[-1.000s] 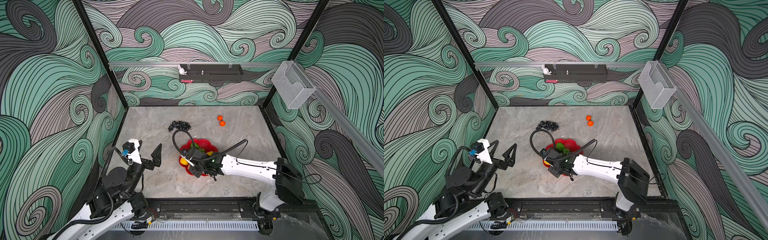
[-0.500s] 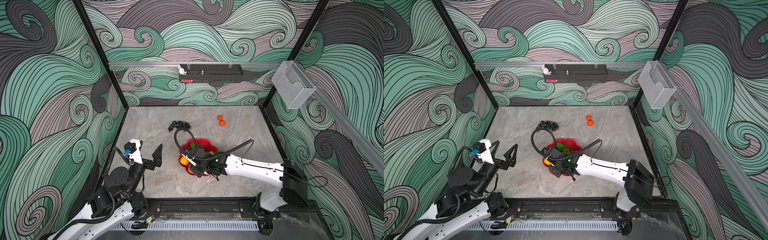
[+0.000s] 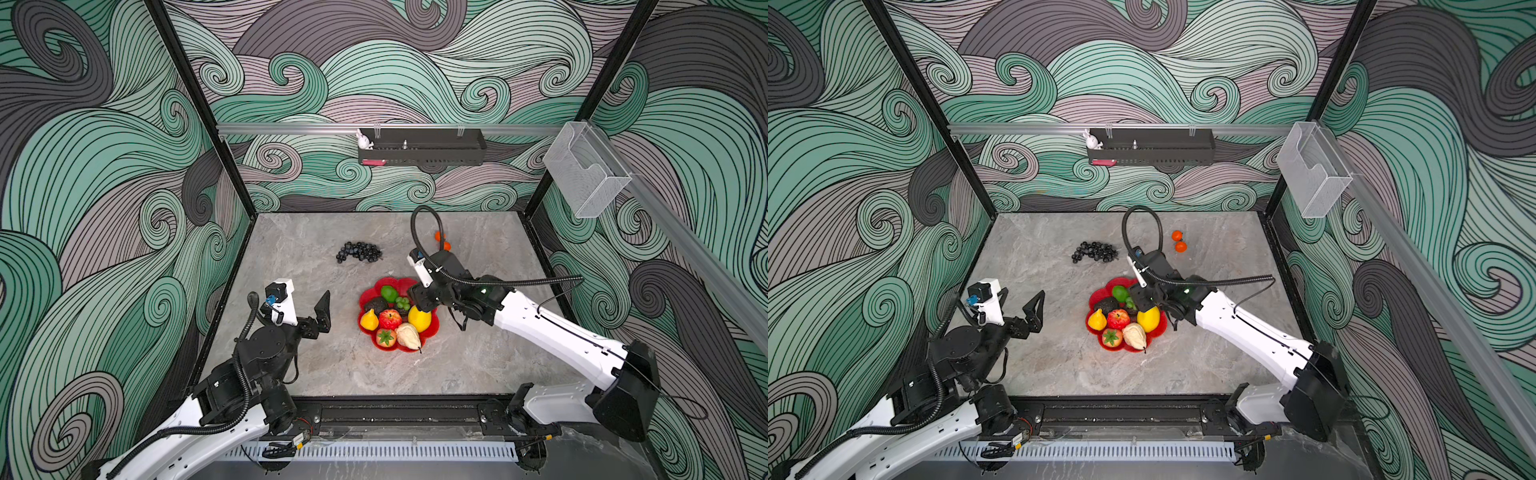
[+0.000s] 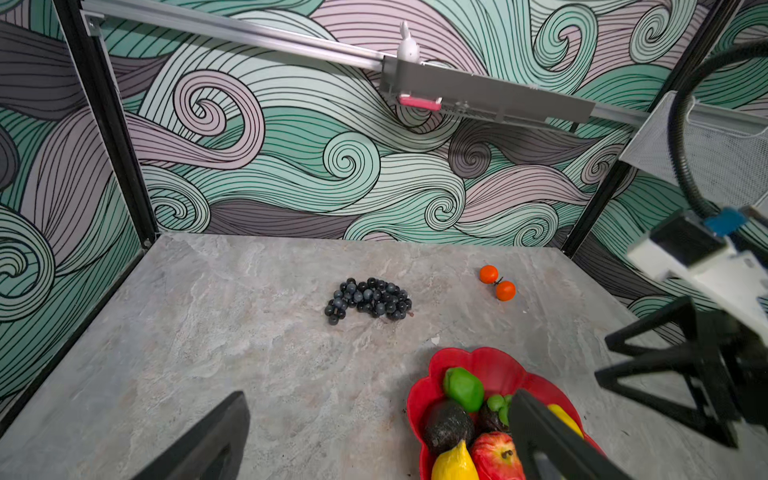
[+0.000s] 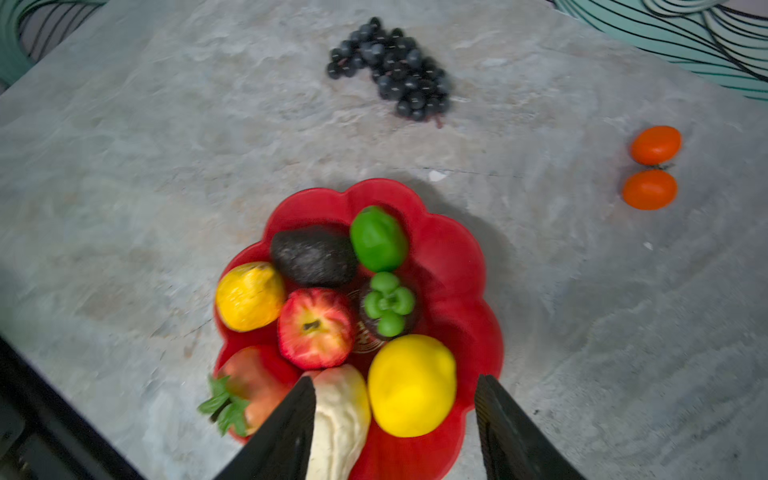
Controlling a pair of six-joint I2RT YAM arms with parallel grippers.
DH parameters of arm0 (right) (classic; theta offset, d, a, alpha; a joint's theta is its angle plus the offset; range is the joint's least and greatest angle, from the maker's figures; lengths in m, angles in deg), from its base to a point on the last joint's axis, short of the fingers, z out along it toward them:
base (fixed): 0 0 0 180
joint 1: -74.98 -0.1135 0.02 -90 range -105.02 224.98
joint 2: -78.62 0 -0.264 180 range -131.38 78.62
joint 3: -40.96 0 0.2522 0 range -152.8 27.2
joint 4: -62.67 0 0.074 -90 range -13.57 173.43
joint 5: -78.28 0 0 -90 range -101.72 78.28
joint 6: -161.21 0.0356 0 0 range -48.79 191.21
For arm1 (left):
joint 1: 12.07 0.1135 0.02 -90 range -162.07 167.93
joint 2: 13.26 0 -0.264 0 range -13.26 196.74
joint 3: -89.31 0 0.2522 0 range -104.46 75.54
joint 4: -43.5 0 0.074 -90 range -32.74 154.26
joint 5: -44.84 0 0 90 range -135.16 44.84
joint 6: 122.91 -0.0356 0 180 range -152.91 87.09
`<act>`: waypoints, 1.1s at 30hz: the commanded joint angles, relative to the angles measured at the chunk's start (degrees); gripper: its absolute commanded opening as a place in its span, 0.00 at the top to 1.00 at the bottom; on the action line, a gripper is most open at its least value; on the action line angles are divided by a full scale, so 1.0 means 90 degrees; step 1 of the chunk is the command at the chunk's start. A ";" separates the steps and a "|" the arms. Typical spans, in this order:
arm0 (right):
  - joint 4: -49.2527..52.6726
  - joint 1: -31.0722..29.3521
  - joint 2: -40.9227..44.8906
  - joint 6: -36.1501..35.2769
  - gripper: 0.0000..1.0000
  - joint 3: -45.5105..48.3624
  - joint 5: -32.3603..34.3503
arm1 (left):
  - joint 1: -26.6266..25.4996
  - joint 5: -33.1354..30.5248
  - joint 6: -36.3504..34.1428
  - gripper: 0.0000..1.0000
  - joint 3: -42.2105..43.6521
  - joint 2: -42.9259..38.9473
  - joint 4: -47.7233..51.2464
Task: Place and organize the fake fruits in the fruit bowl
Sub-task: 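Move the right gripper to the orange tomatoes and grasp one tomato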
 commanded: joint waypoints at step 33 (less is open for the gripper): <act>-0.1354 0.3818 -0.5491 0.2712 0.32 -0.3499 -0.1718 | 0.0134 0.0299 0.0868 0.01 0.0683 0.0505 0.0042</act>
